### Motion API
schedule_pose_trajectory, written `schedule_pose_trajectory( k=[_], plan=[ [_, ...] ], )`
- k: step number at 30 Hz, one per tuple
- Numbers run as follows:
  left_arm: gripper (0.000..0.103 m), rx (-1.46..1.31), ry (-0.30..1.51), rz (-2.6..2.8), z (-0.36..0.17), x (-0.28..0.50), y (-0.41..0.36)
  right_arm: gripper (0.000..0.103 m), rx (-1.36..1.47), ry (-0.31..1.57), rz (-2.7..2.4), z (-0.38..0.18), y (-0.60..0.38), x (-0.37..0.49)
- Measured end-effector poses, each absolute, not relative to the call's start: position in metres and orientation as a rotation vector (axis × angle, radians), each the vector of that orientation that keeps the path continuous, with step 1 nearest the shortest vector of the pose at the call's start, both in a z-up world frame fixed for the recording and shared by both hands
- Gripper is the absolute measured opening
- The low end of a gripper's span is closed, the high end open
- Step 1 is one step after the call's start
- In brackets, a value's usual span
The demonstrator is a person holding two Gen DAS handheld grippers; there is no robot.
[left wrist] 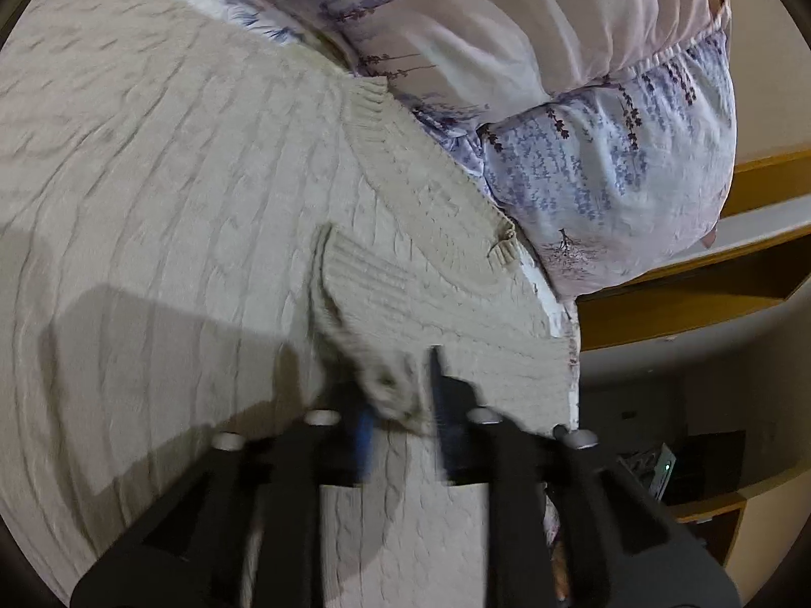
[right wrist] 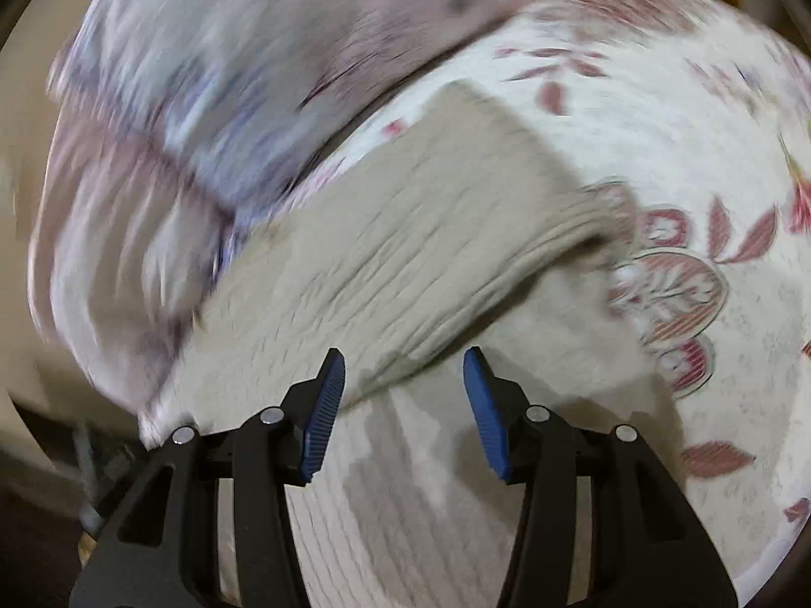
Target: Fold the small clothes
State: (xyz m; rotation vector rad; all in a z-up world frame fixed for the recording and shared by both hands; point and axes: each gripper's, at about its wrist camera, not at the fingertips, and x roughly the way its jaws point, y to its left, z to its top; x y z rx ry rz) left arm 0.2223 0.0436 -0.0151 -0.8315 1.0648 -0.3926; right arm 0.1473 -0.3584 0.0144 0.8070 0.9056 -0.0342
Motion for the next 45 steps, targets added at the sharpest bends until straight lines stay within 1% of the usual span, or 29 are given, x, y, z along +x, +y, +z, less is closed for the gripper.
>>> schedule_pose_trajectory(
  k=[2, 4, 7, 9, 11, 13, 14, 16, 18, 19, 20, 21, 22, 23, 24, 27, 29, 31, 33, 34, 35, 36, 42, 43, 45],
  plan=[
    [0.008, -0.766, 1.034, -0.395, -0.007, 0.229, 0.040, 0.039, 0.811, 0.861, -0.090, 0.015, -0.365, 0.152],
    [0.008, -0.708, 0.991, -0.402, 0.005, 0.231, 0.039, 0.009, 0.778, 0.823, -0.118, 0.020, -0.367, 0.158],
    [0.008, -0.605, 0.918, -0.396, 0.026, 0.227, 0.040, 0.009, 0.736, 0.775, -0.092, 0.030, -0.360, 0.151],
    [0.008, -0.526, 0.926, -0.352, 0.025, 0.226, 0.041, 0.009, 0.678, 0.781, -0.092, 0.033, -0.351, 0.147],
    [0.008, -0.504, 0.978, -0.315, 0.013, 0.227, 0.043, 0.011, 0.635, 0.832, -0.094, 0.026, -0.343, 0.149],
    [0.008, -0.498, 1.032, -0.286, 0.001, 0.229, 0.043, 0.023, 0.579, 0.886, -0.128, 0.022, -0.337, 0.148],
    [0.008, -0.501, 1.043, -0.283, -0.003, 0.229, 0.043, 0.025, 0.559, 0.887, -0.144, 0.024, -0.335, 0.144],
    [0.009, -0.489, 1.035, -0.287, -0.001, 0.226, 0.043, 0.040, 0.526, 0.866, -0.174, 0.033, -0.334, 0.133],
    [0.012, -0.477, 1.032, -0.291, 0.004, 0.222, 0.044, 0.042, 0.491, 0.825, -0.195, 0.046, -0.330, 0.124],
    [0.018, -0.474, 1.018, -0.293, 0.008, 0.218, 0.046, 0.043, 0.471, 0.797, -0.185, 0.055, -0.326, 0.120],
    [0.029, -0.475, 0.997, -0.304, 0.014, 0.211, 0.052, 0.044, 0.456, 0.785, -0.166, 0.061, -0.320, 0.119],
    [0.037, -0.482, 0.980, -0.313, 0.017, 0.205, 0.059, 0.048, 0.430, 0.786, -0.125, 0.067, -0.311, 0.121],
    [0.053, -0.491, 0.957, -0.320, 0.022, 0.197, 0.067, 0.050, 0.416, 0.796, -0.084, 0.070, -0.303, 0.125],
    [0.062, -0.498, 0.929, -0.320, 0.027, 0.188, 0.077, 0.052, 0.402, 0.812, -0.034, 0.070, -0.294, 0.130],
    [0.063, -0.501, 0.910, -0.313, 0.030, 0.183, 0.082, 0.052, 0.387, 0.835, 0.006, 0.069, -0.284, 0.138],
    [0.066, -0.521, 0.861, -0.268, 0.039, 0.152, 0.122, 0.052, 0.329, 0.915, 0.114, 0.062, -0.250, 0.163],
    [0.066, -0.555, 0.840, -0.198, 0.040, 0.131, 0.155, 0.055, 0.288, 0.949, 0.148, 0.056, -0.230, 0.176],
    [0.066, -0.602, 0.826, -0.126, 0.038, 0.115, 0.184, 0.064, 0.263, 1.003, 0.168, 0.045, -0.217, 0.189],
    [0.066, -0.683, 0.807, -0.037, 0.031, 0.098, 0.223, 0.066, 0.249, 1.046, 0.153, 0.035, -0.209, 0.196],
    [0.066, -0.725, 0.800, 0.004, 0.027, 0.091, 0.238, 0.067, 0.239, 1.027, 0.153, 0.038, -0.207, 0.194],
    [0.066, -0.773, 0.790, 0.045, 0.023, 0.084, 0.254, 0.071, 0.243, 1.033, 0.160, 0.039, -0.206, 0.195],
    [0.066, -0.823, 0.774, 0.083, 0.019, 0.077, 0.270, 0.072, 0.255, 1.032, 0.165, 0.041, -0.206, 0.194],
    [0.062, -1.128, 0.666, 0.246, -0.008, 0.060, 0.333, 0.072, 0.301, 1.023, 0.184, 0.054, -0.206, 0.184],
    [0.057, -1.170, 0.644, 0.248, -0.012, 0.058, 0.339, 0.072, 0.311, 1.023, 0.190, 0.055, -0.207, 0.183],
    [0.054, -1.235, 0.609, 0.263, -0.016, 0.058, 0.350, 0.072, 0.319, 1.022, 0.198, 0.057, -0.208, 0.180]
  ],
)
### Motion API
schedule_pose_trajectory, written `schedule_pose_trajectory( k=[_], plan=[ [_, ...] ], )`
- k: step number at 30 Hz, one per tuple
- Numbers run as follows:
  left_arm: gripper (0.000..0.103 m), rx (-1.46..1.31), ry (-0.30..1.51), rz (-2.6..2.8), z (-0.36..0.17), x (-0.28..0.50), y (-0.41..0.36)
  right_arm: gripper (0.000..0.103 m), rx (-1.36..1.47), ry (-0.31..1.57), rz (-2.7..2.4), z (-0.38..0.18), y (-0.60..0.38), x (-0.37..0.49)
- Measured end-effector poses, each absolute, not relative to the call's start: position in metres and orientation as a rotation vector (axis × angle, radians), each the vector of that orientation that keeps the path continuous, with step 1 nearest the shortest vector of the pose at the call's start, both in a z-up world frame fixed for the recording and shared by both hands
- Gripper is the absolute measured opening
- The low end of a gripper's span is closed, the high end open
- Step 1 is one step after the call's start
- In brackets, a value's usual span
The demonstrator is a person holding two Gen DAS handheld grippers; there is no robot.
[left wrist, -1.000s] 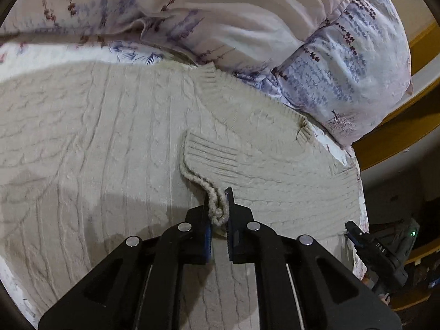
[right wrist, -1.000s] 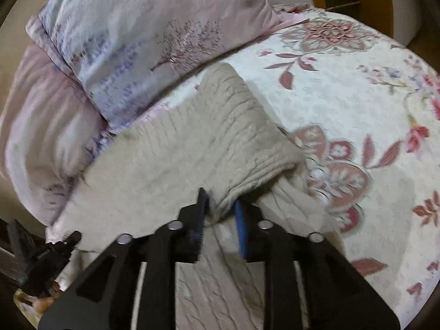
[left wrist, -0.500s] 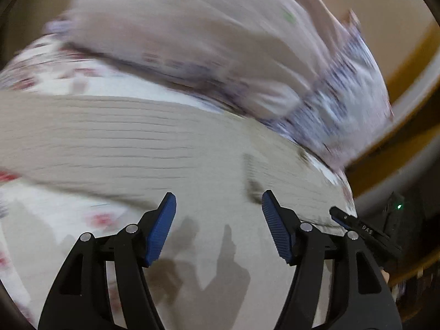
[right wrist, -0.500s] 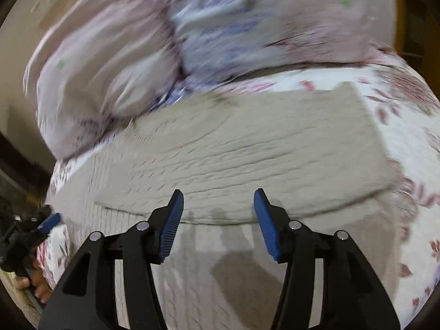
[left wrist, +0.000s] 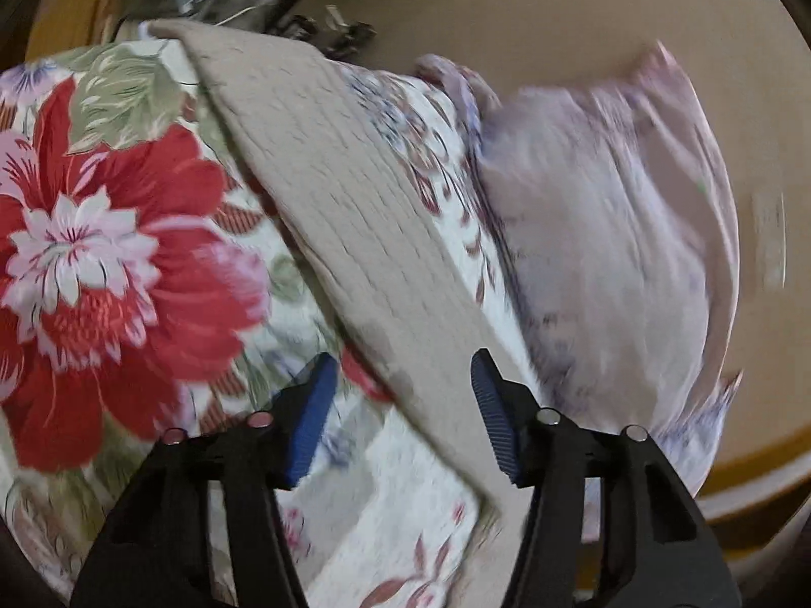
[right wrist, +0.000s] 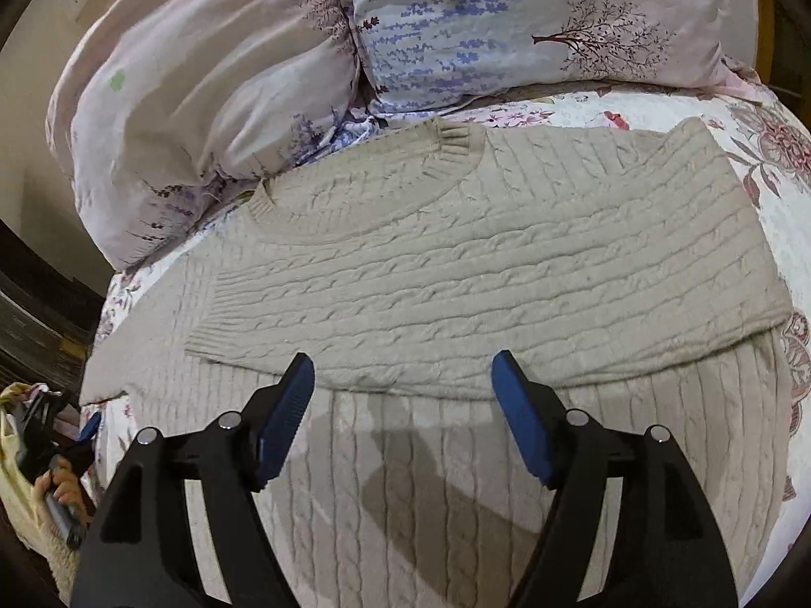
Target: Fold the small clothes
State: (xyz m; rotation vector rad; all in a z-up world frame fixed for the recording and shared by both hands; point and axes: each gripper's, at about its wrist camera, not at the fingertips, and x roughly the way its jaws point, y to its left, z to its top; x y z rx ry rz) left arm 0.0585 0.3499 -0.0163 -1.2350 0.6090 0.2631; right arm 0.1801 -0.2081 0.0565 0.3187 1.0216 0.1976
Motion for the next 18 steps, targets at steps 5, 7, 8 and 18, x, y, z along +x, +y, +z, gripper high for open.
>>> schedule_pose_trajectory(
  k=[5, 7, 8, 18],
  plan=[
    [0.044, -1.327, 0.548, 0.324, -0.022, 0.060, 0.376, 0.072, 0.321, 1.026, 0.198, 0.059, -0.210, 0.177],
    [0.038, -1.364, 0.533, 0.328, -0.026, 0.060, 0.386, 0.072, 0.323, 1.022, 0.198, 0.059, -0.212, 0.176],
    [0.031, -1.374, 0.531, 0.328, -0.029, 0.061, 0.390, 0.072, 0.325, 1.022, 0.199, 0.059, -0.214, 0.176],
    [0.006, -1.299, 0.479, 0.276, -0.001, 0.067, 0.382, 0.072, 0.328, 0.985, 0.200, 0.069, -0.229, 0.170]
  ],
)
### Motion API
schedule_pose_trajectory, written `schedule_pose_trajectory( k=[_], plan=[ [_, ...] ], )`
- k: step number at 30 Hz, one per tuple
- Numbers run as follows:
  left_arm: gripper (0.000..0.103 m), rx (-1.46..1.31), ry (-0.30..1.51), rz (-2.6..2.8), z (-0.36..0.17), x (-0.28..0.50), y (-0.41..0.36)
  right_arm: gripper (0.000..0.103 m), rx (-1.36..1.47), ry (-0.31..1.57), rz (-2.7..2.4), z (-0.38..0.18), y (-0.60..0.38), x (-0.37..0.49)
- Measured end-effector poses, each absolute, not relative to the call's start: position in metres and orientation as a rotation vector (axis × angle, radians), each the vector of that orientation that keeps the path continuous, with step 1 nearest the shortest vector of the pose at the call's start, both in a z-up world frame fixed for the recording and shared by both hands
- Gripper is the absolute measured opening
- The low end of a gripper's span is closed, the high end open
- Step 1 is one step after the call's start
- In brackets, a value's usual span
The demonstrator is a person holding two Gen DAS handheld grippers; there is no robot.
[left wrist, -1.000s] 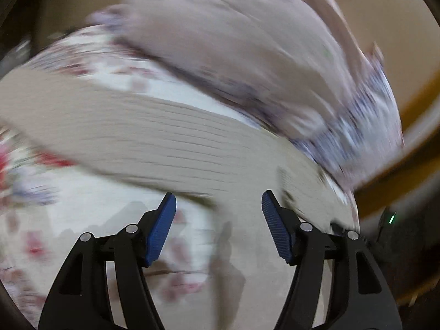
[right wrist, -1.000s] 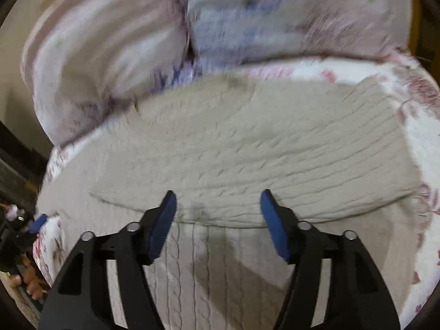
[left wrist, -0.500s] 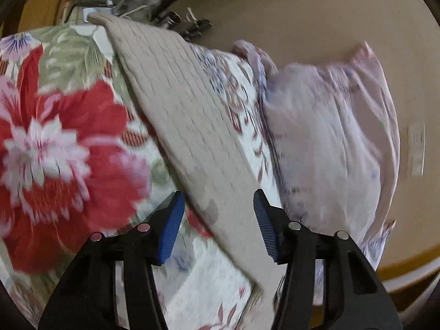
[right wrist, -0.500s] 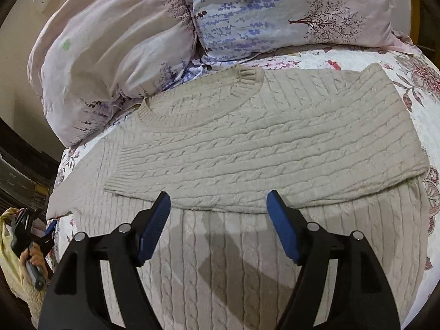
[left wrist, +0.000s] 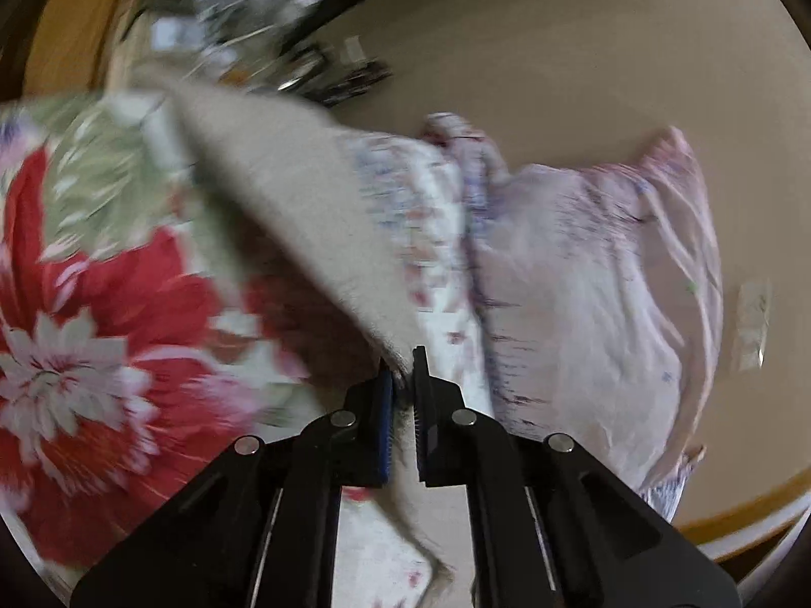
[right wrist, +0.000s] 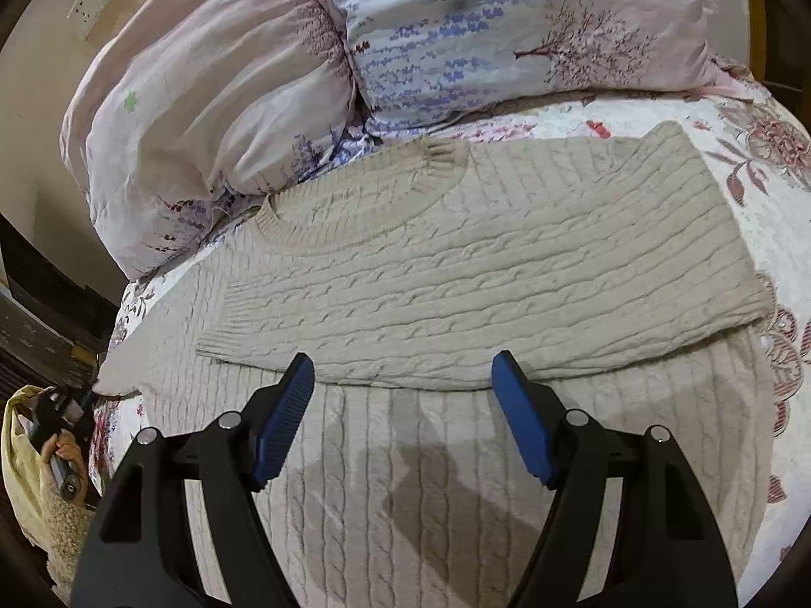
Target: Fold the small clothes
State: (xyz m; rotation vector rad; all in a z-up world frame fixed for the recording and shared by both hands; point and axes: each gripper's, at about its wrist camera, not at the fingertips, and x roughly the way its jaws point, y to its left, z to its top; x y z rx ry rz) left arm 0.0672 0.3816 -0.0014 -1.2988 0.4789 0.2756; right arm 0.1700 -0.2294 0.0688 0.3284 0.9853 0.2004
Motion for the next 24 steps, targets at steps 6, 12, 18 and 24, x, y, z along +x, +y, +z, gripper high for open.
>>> schedule_pose_trajectory(
  k=[6, 12, 18, 24],
  plan=[
    [0.006, -1.101, 0.445, 0.092, 0.065, 0.101, 0.322, 0.072, 0.329, 0.950, 0.185, 0.076, -0.243, 0.167],
    [0.006, -0.896, 0.502, -0.142, 0.104, 0.145, 0.218, 0.072, 0.343, 0.950, 0.165, 0.074, -0.256, 0.162],
    [0.006, -0.655, 0.624, -0.301, 0.100, 0.183, 0.094, 0.072, 0.361, 0.948, 0.139, 0.073, -0.269, 0.157],
    [0.006, -0.496, 0.801, -0.379, 0.054, 0.199, 0.001, 0.072, 0.354, 0.949, 0.121, 0.072, -0.274, 0.153]
  ],
)
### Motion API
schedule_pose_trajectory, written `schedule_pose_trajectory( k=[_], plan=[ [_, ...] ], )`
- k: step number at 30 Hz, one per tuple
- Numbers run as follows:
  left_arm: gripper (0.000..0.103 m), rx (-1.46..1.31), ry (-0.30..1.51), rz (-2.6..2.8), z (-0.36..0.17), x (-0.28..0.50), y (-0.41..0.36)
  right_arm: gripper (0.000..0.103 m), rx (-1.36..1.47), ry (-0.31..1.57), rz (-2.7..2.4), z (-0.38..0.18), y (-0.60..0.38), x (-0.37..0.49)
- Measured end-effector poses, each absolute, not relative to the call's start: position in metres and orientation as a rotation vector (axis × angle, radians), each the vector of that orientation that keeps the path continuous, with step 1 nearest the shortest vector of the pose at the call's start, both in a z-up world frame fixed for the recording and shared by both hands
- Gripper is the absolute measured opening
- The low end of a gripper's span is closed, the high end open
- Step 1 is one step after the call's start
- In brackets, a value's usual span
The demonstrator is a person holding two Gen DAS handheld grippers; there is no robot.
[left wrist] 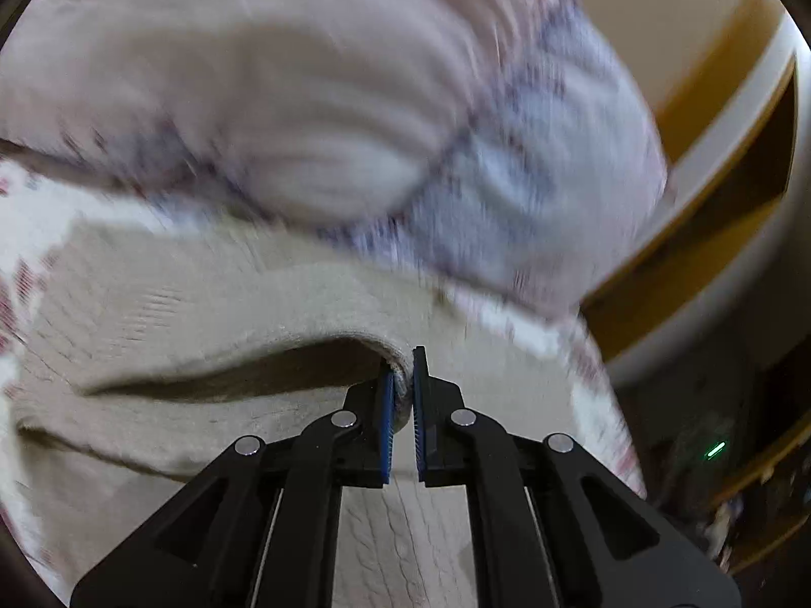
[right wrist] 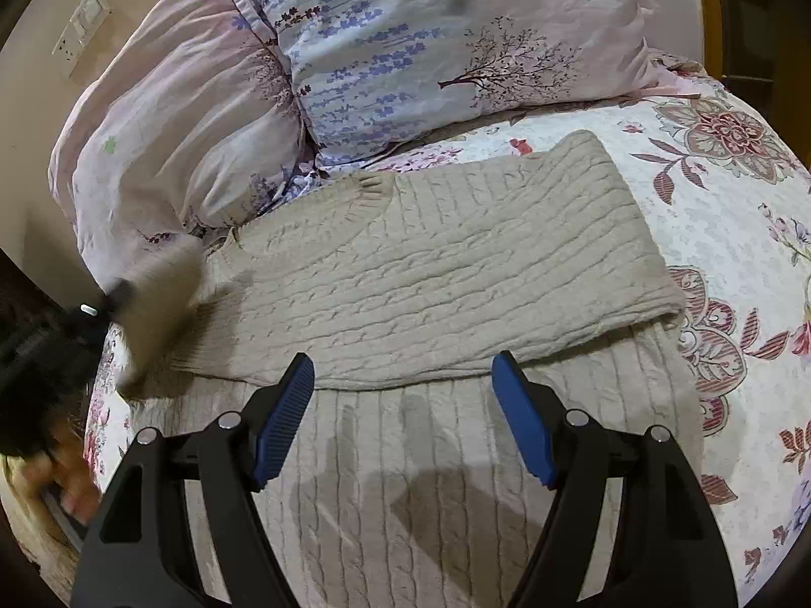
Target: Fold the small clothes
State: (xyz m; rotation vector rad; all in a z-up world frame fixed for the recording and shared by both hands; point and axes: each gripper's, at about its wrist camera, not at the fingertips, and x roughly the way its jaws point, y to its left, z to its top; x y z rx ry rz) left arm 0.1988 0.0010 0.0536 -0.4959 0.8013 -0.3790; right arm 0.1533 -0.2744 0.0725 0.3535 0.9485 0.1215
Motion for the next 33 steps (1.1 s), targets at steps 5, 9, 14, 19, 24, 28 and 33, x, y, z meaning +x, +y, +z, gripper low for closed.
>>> schedule_pose_trajectory(
  k=[5, 9, 14, 19, 24, 28, 33],
  plan=[
    [0.008, -0.405, 0.920, -0.388, 0.023, 0.200, -0.033, 0.072, 0.310, 0.928, 0.127, 0.082, -0.268, 0.154],
    [0.054, -0.454, 0.893, -0.465, 0.028, 0.176, -0.010, 0.072, 0.250, 0.896, 0.183, 0.096, -0.250, 0.158],
    [0.057, -0.520, 0.776, -0.391, 0.043, 0.149, 0.063, 0.060, 0.088, 0.845, 0.384, 0.118, -0.187, 0.165],
    [0.046, -0.603, 0.807, -0.235, 0.021, 0.147, 0.125, 0.034, -0.107, 0.837, 0.603, 0.113, -0.097, 0.173],
    [0.042, -0.629, 0.866, -0.210, 0.002, 0.152, 0.140, 0.031, -0.300, 0.833, 0.681, 0.093, -0.022, 0.177],
    [0.041, -0.665, 0.863, -0.219, -0.007, 0.150, 0.150, 0.031, -0.441, 0.850, 0.660, 0.069, 0.008, 0.179],
    [0.038, -0.678, 0.857, -0.225, -0.009, 0.145, 0.155, 0.014, -0.491, 0.844, 0.585, 0.052, 0.012, 0.185]
  ],
)
